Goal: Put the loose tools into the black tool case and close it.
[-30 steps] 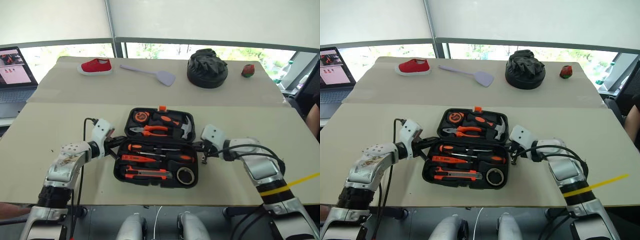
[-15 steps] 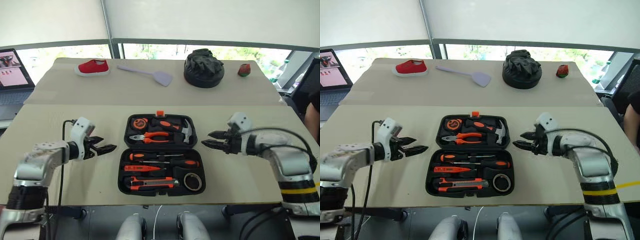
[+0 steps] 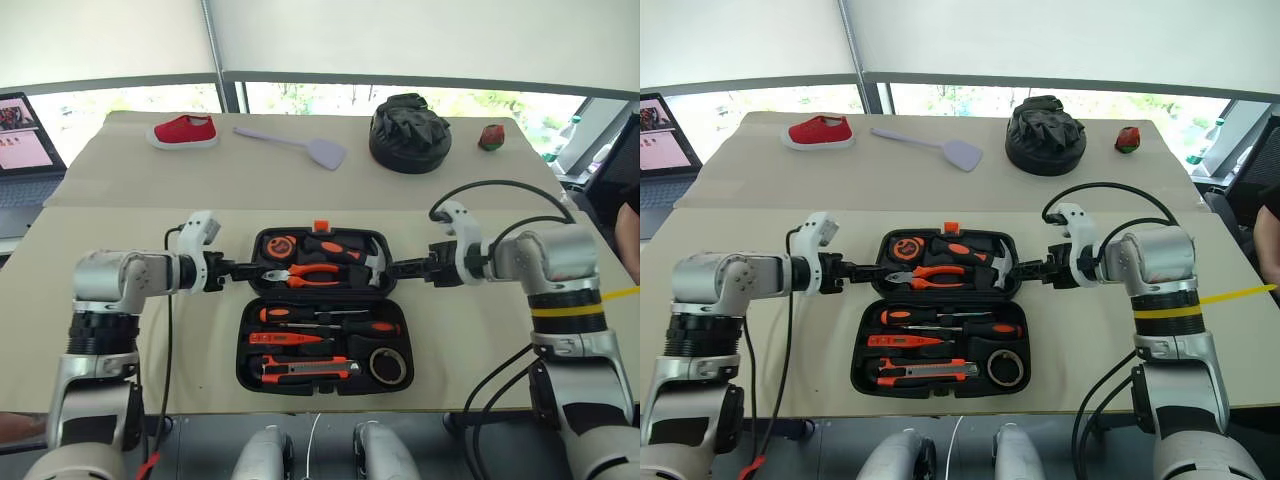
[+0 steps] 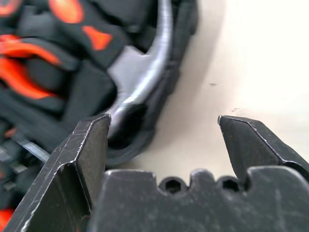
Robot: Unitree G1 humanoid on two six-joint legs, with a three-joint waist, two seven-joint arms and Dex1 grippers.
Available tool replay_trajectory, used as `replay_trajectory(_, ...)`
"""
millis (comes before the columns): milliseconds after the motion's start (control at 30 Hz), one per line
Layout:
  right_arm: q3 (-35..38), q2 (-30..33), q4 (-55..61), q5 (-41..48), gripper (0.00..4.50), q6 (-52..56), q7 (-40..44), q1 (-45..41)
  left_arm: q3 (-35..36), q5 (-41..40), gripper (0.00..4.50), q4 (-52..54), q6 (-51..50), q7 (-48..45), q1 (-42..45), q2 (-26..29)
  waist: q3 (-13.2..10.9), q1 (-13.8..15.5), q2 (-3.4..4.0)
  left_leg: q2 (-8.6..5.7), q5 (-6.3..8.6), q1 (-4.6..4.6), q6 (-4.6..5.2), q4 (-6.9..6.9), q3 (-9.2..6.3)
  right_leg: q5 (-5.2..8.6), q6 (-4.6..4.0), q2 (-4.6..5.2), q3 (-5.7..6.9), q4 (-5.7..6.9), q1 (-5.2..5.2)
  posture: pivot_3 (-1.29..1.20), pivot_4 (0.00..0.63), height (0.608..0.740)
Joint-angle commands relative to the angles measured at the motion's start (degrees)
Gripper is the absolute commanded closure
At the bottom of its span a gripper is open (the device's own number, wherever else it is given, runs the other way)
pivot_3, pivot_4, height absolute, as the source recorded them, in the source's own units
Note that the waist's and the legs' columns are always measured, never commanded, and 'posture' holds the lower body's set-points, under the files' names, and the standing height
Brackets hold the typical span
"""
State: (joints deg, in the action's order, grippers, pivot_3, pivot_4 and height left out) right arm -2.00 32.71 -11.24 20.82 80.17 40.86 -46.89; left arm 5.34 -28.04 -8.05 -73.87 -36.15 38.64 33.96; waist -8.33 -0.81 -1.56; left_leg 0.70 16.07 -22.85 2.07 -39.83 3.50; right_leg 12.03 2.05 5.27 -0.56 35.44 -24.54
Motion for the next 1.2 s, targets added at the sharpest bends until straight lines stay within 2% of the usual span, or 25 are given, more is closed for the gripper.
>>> replay_trajectory(33,-2.25,0.79,-2.97,-0.93,1.32,-3.01,0.08,-1.27,0.52,0.94,0.52,-1.65,0.84,2.87,1.32,-2.43,0.00,0.23,0.00,0.00,0.00,-0.01,0.00,0.00,-0.02,0.00,0.00,0.00,0.02,0.00,0.01,0.00,0.150,0.740)
replay_trajectory(67,-2.51,0.78,-3.62,-0.82,1.74,-3.11,0.15,-1.44,0.51,0.99,0.74,-1.91,1.03,3.18,1.44,-2.78,0.00,0.31,0.00,0.00,0.00,0.00,0.00,0.00,-0.04,0.00,0.00,0.01,0.05,0.01,0.04,0.00,0.150,0.740)
replay_trajectory(167,-3.25,0.22,-6.33,-1.56,2.57,-4.37,-0.87,-2.19,-0.20,1.17,1.69,-2.20,-0.09,3.53,1.21,-3.46,0.00,0.34,0.00,0.00,-0.03,0.05,-0.04,-0.06,-0.06,-0.02,0.03,0.03,0.03,0.01,0.17,0.00,0.150,0.740)
replay_trajectory(200,-3.77,0.22,-6.94,-1.84,3.03,-4.72,-1.05,-2.33,-0.22,1.03,2.11,-2.27,-0.60,3.44,1.18,-3.50,0.00,0.33,0.00,0.00,-0.07,0.10,-0.04,-0.07,-0.07,-0.04,0.05,0.04,0.02,0.00,0.23,0.00,0.150,0.740)
replay_trajectory(333,-4.66,0.26,-8.80,-2.63,4.33,-5.80,-1.99,-2.12,2.22,0.21,3.50,-2.97,-1.05,4.41,1.33,-4.62,0.06,0.34,-0.03,0.01,-0.11,0.52,-0.05,-0.05,-0.07,-0.05,0.05,0.04,-0.07,-0.20,0.57,0.00,0.150,0.740)
replay_trajectory(367,-4.50,0.13,-8.96,-2.68,4.50,-6.38,-2.25,-1.95,3.32,0.10,3.84,-3.41,-0.69,5.05,1.48,-5.16,0.08,0.43,-0.05,0.01,-0.12,0.58,-0.05,-0.05,-0.08,-0.05,0.05,0.05,-0.06,-0.18,0.64,0.00,0.150,0.740)
replay_trajectory(433,-1.90,-1.75,-9.40,-3.51,4.50,-12.40,-5.29,-1.67,5.14,-0.03,4.41,-3.77,3.19,5.39,1.28,-6.42,0.16,0.54,-0.12,0.01,-0.16,0.60,-0.06,-0.06,-0.08,-0.09,0.04,0.05,-0.07,-0.18,0.64,0.00,0.150,0.740)
replay_trajectory(567,2.75,-5.44,-6.44,-2.78,4.50,-29.97,-5.89,-1.28,9.85,-1.78,4.48,-3.74,11.73,5.06,1.21,-9.60,0.17,0.26,-0.18,0.02,-0.34,0.52,-0.16,-0.02,-0.05,-0.28,-0.02,0.04,-0.16,-0.14,0.46,0.00,0.150,0.740)
replay_trajectory(700,3.05,-5.36,-1.34,-4.48,4.50,-49.72,-0.98,1.88,11.79,2.26,4.48,-2.63,29.62,6.65,-1.17,-10.92,0.08,0.13,-0.18,0.02,-0.48,-0.17,-0.37,0.04,-0.06,-0.34,-0.08,0.00,-0.15,0.00,-0.33,0.00,0.150,0.740)
replay_trajectory(767,1.47,-3.57,-0.48,-8.32,4.50,-62.59,1.00,5.51,11.12,4.51,4.48,-0.71,39.62,4.89,-4.37,-10.60,0.08,0.10,-0.18,-0.01,-0.76,-0.62,-0.83,0.03,-0.01,-0.38,-0.10,0.02,-0.16,0.39,-0.86,0.00,0.150,0.740)
replay_trajectory(833,-0.77,-0.60,-0.33,-14.01,4.50,-83.35,3.45,12.24,9.87,6.75,4.48,0.90,52.27,-1.23,-10.85,-9.00,0.08,0.09,-0.18,0.00,-0.78,-0.72,-0.87,0.11,0.02,-0.38,-0.10,0.00,-0.14,0.38,-1.03,0.00,0.150,0.740)
replay_trajectory(867,-1.29,0.27,-0.86,-15.82,4.50,-89.66,3.55,14.50,9.31,8.12,4.48,0.81,57.53,-3.19,-13.40,-8.24,0.09,0.09,-0.17,-0.02,-0.74,-0.75,-0.85,0.16,0.06,-0.38,-0.10,0.01,-0.12,0.33,-1.10,0.00,0.150,0.740)
replay_trajectory(1033,-3.71,5.16,-9.34,-31.85,4.50,-116.91,-9.30,22.02,7.10,17.15,4.48,-2.80,84.95,-6.03,-28.10,-5.19,0.10,-0.43,-0.14,0.01,-0.33,-0.56,-0.65,0.25,0.61,-0.36,-0.09,0.21,0.05,-0.03,-1.15,0.00,0.150,0.740)
replay_trajectory(1100,-4.40,6.61,-11.94,-38.17,4.50,-124.76,-15.63,23.07,6.34,19.58,4.48,-5.63,93.32,-6.79,-31.86,-3.58,0.11,-0.84,-0.12,0.10,-0.29,-0.25,-0.57,0.31,1.00,-0.37,-0.08,0.27,-0.01,-0.31,-0.87,0.00,0.150,0.740)
replay_trajectory(1200,-7.55,9.37,-18.53,-44.29,3.42,-132.49,-19.95,26.09,7.20,20.73,3.46,-7.13,100.84,-6.78,-38.41,-1.48,0.09,-1.36,-0.14,0.22,0.29,0.98,0.36,0.56,1.48,-0.26,-0.09,0.49,-0.03,-0.61,0.15,0.00,0.150,0.740)
